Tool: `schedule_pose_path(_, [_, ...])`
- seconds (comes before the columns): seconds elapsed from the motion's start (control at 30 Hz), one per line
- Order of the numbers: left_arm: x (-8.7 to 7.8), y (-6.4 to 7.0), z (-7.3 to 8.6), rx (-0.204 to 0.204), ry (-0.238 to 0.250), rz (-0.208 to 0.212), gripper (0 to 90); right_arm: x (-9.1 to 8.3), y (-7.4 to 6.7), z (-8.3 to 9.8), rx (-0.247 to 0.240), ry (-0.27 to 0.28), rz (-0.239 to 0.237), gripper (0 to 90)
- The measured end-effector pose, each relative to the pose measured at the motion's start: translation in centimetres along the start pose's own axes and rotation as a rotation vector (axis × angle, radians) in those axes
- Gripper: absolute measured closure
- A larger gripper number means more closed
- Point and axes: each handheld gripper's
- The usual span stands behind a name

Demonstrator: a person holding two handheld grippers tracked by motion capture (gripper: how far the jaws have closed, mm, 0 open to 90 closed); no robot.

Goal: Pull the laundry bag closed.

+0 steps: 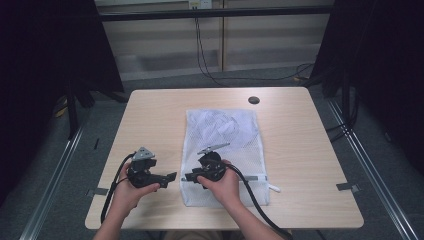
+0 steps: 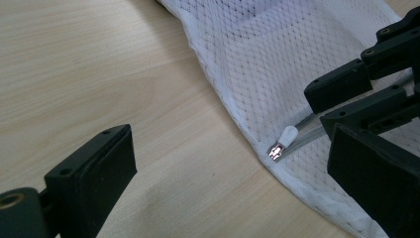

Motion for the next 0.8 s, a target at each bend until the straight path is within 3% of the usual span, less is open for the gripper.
schedule_pose_path(0.1, [0.0,-0.1,0.0,0.001,-0.006,-0.005,4.5,0.3,0.2,-0.1,0.025,-0.010,-0.002,70.6])
schedule_pose_path(0.2, [0.0,-0.1,0.0,-0.013,0.006,-0.011,4.5,0.7,0.3,-0.2,0.037,-0.008,-0.025,71.7])
schedule_pose_path(0.4, [0.0,-0.1,0.1,-0.013,0.003,-0.011,4.5,1.1,0.3,-0.3,0.076,-0.019,-0.015,71.3])
schedule_pose_path(0.63, [-0.1,-0.2,0.1,-0.011,0.005,-0.009,4.8,2.1,0.3,-0.2,0.069,-0.048,-0.013,70.1])
schedule_pose_path(0.8, [-0.1,-0.2,0.1,-0.015,0.009,-0.016,4.9,2.1,0.1,-0.4,0.082,-0.028,-0.042,73.3])
Point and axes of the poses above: each handheld gripper's, and its own axes: x roughly forward along the jaws, z roughly out of its underside, y roughly to its right, and after that the axes turned 13 degrees about -y, right-handed
